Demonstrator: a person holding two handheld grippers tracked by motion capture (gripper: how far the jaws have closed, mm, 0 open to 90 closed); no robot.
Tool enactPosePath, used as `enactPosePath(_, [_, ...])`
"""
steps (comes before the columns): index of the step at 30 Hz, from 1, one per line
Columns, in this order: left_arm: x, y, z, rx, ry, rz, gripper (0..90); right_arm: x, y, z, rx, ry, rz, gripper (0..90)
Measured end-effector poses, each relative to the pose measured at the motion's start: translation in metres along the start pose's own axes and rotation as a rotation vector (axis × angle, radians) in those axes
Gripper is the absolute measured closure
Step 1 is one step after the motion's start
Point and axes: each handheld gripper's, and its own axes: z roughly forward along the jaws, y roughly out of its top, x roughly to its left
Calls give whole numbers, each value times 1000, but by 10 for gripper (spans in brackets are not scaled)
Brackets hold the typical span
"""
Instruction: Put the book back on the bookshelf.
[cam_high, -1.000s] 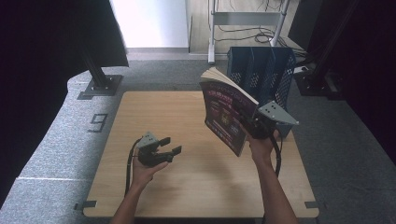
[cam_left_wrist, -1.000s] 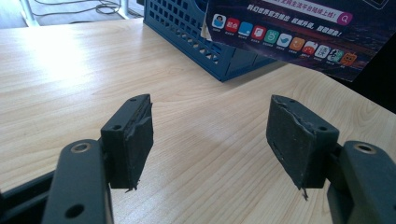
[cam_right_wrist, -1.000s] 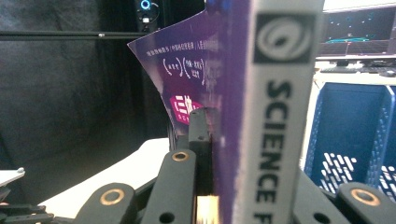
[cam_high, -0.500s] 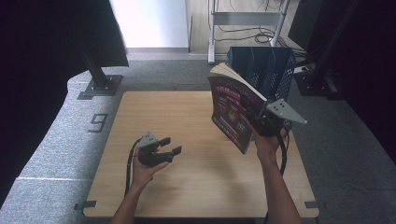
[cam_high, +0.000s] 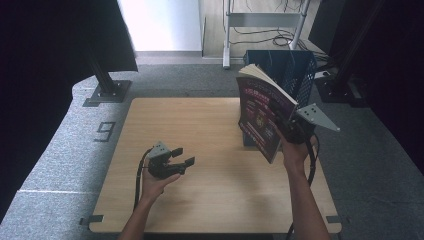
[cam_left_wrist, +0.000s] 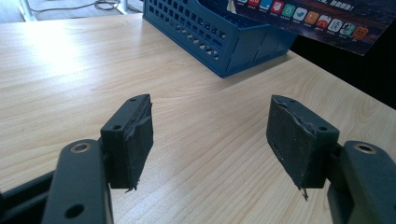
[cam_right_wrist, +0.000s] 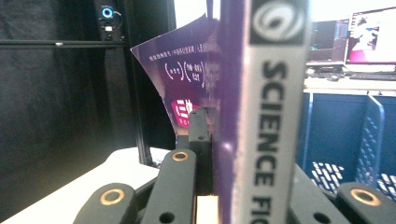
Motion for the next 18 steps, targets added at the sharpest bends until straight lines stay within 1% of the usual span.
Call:
enactPosePath(9, [-1,-1,2,5,-2,1,319,-13,0,-5,-2,-44,10,818])
enactPosePath(13, [0,-1,2,6,-3,1,319,-15,-1,0,9,-68,8,818])
enactPosePath(18, [2,-1,4,11,-4,-2,320,-14,-3,7,7,-81,-2,818])
